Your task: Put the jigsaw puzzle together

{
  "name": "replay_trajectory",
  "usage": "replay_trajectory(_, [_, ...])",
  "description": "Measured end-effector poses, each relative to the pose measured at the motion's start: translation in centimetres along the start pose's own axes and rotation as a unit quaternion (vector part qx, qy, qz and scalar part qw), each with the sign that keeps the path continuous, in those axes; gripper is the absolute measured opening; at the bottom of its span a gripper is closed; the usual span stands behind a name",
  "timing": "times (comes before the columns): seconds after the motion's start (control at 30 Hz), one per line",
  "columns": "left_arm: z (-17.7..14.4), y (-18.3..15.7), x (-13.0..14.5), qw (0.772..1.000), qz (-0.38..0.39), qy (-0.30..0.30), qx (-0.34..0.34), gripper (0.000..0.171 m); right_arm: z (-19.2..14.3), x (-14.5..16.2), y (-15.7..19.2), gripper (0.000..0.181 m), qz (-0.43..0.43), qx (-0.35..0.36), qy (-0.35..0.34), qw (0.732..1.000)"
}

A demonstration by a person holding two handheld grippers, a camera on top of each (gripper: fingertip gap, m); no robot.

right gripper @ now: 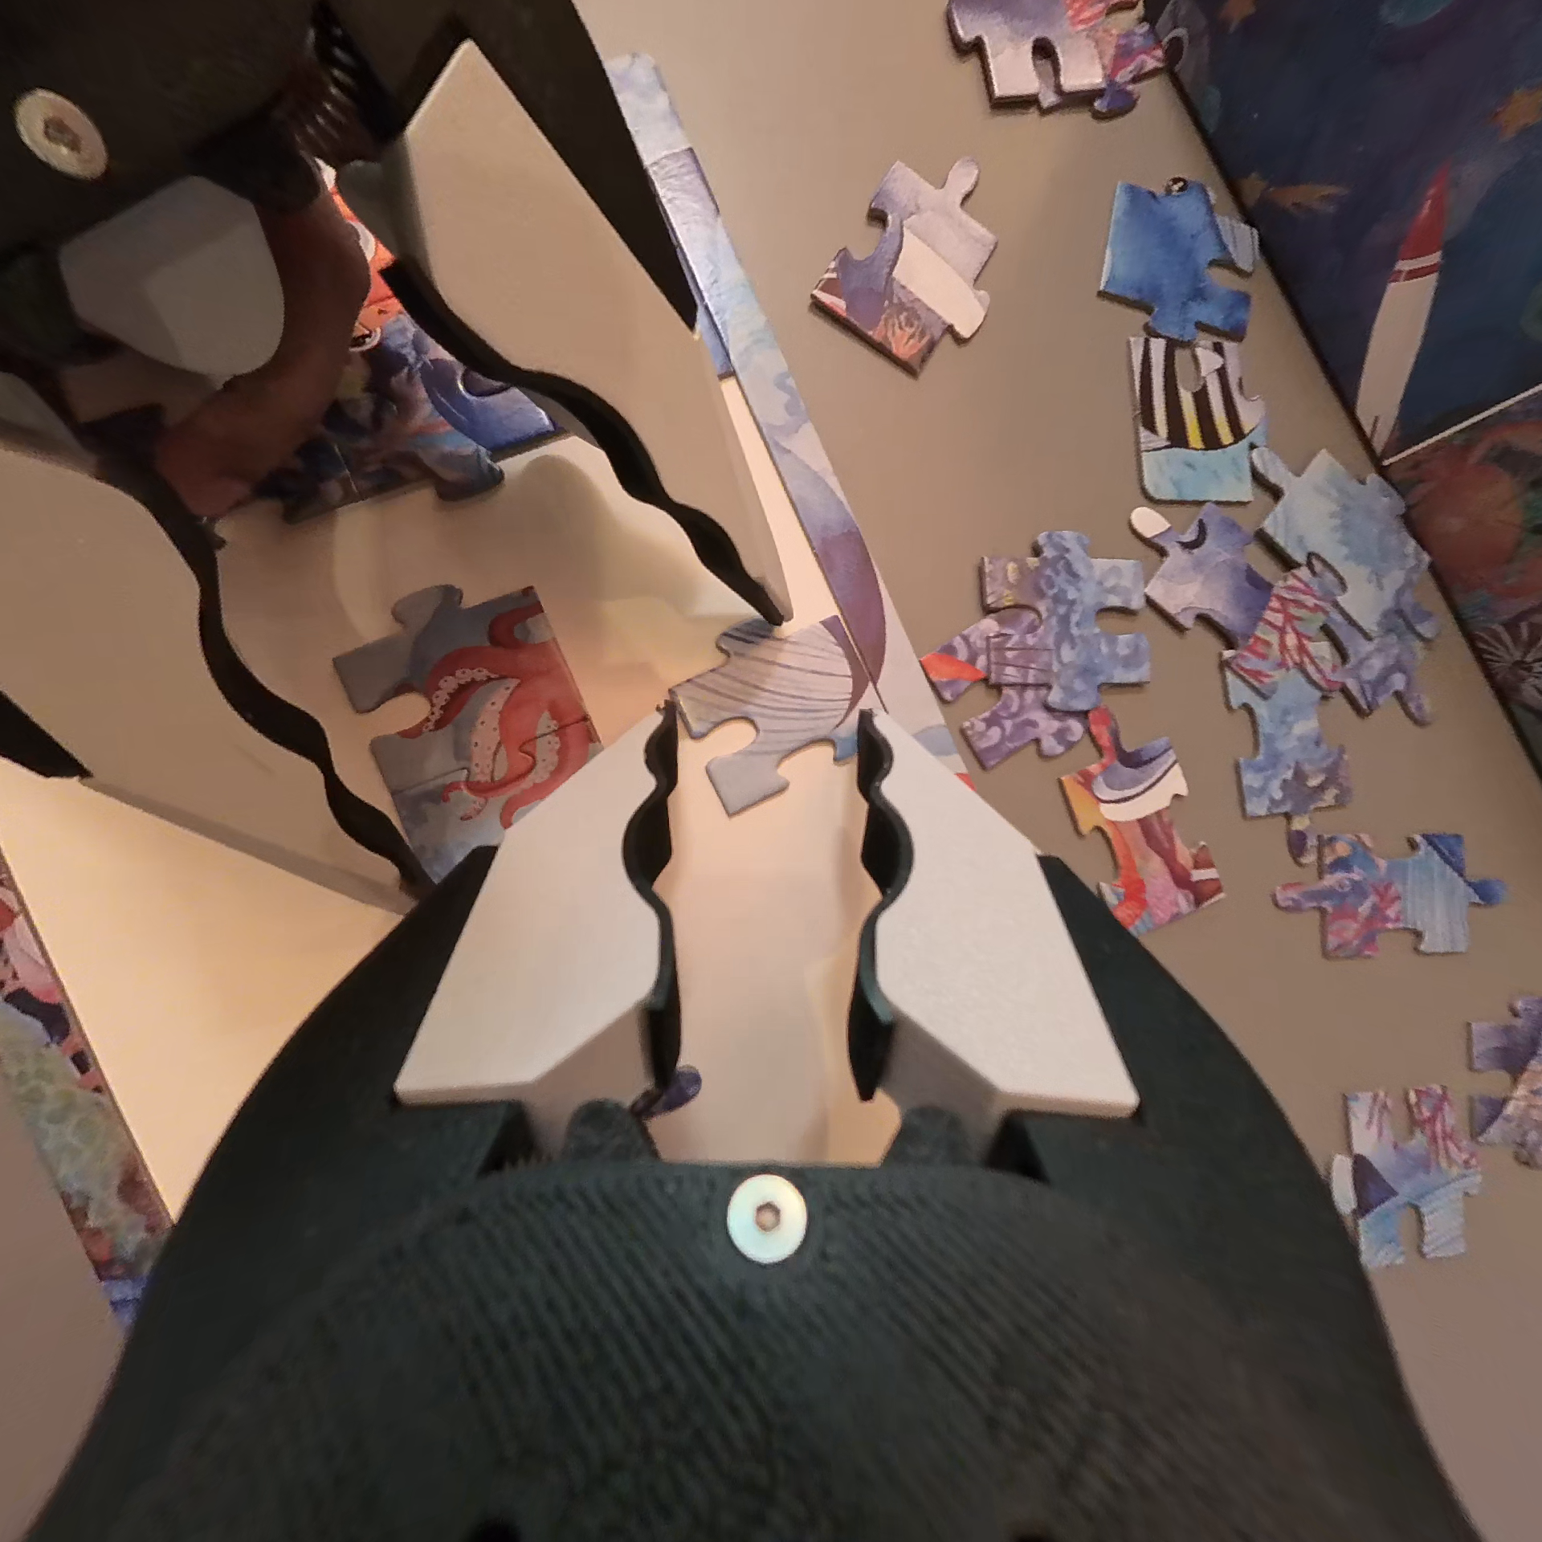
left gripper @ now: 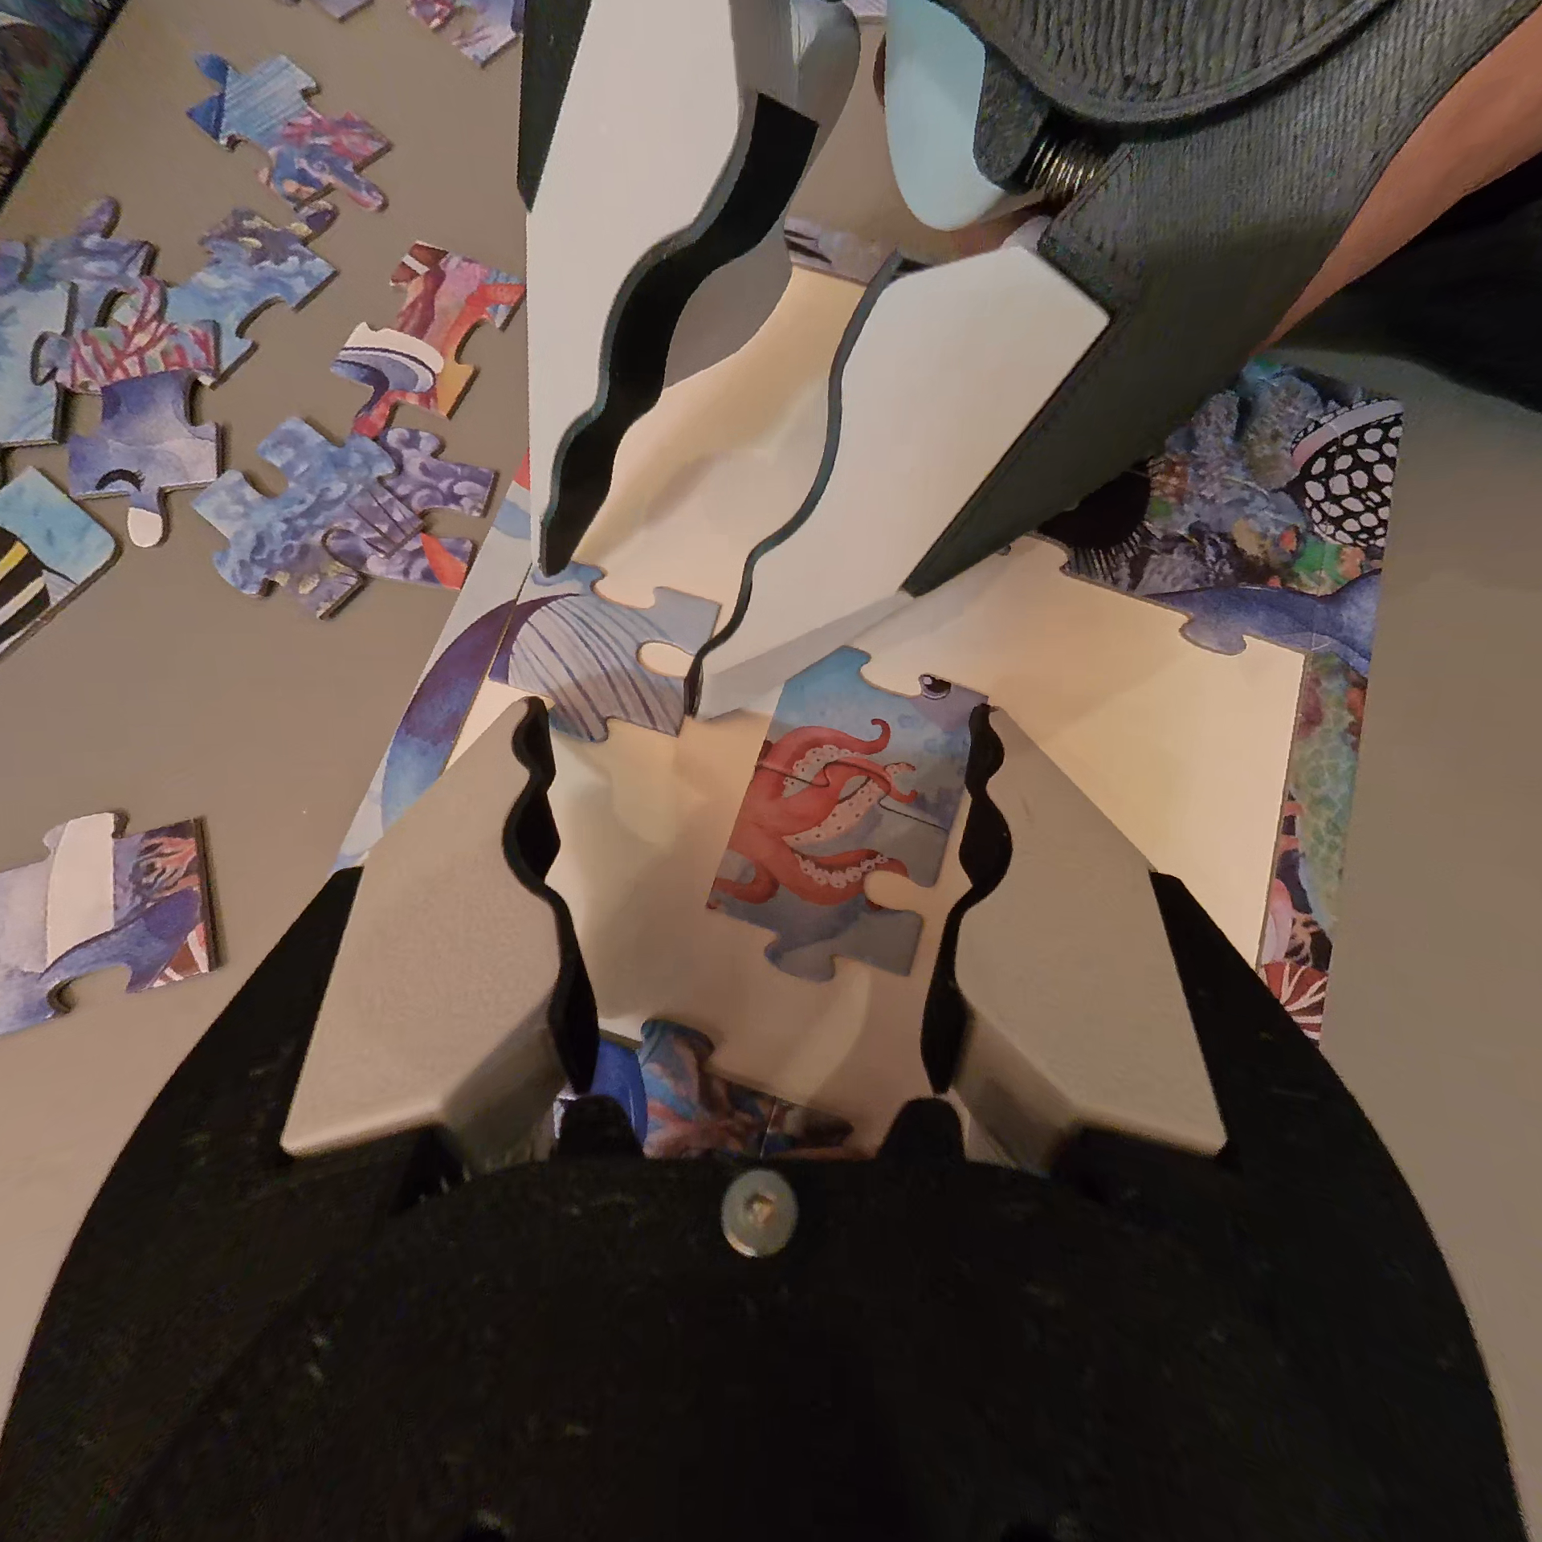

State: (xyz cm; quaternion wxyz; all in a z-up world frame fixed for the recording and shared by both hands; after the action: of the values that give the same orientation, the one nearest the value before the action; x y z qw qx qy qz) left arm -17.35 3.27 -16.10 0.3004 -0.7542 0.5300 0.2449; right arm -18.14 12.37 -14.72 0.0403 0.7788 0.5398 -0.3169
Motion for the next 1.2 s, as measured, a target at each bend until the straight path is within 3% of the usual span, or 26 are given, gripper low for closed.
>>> replay_trajectory(0.57, [0.0,0.1,-0.1,1.0,-0.005,-0.006,-0.004,0.098,-1.0,1.1,-0.9,0.043,0.029,-0.006,0.004,1.0])
replay_trajectory(0.7, [-0.1,0.3,-0.2,1.0,-0.019,-0.01,-0.003,0.098,-2.1,2.2,-2.1,0.024,0.058,0.004,0.001,0.998])
replay_trajectory(0.83, [-0.2,0.4,-0.1,1.0,-0.021,-0.011,-0.003,0.098,-2.2,3.0,-1.9,0.0,0.082,-0.05,-0.001,0.995])
replay_trajectory(1.2, [-1.5,0.6,0.4,0.999,-0.034,-0.022,0.036,0.088,-1.3,3.2,-1.4,0.0,0.086,-0.076,0.006,0.993])
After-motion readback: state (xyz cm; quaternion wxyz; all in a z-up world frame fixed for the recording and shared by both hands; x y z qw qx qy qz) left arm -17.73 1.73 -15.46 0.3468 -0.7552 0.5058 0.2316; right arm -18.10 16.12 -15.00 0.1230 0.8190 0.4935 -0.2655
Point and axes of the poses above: each gripper's, where its closed fingertips meet, z out along the fingers, x out of its underside, y = z × x across the jaws, the point moved 8 cm from there along -z, back along the fingers, and after that the axes turned 13 degrees about -z, right-handed, at the moved point
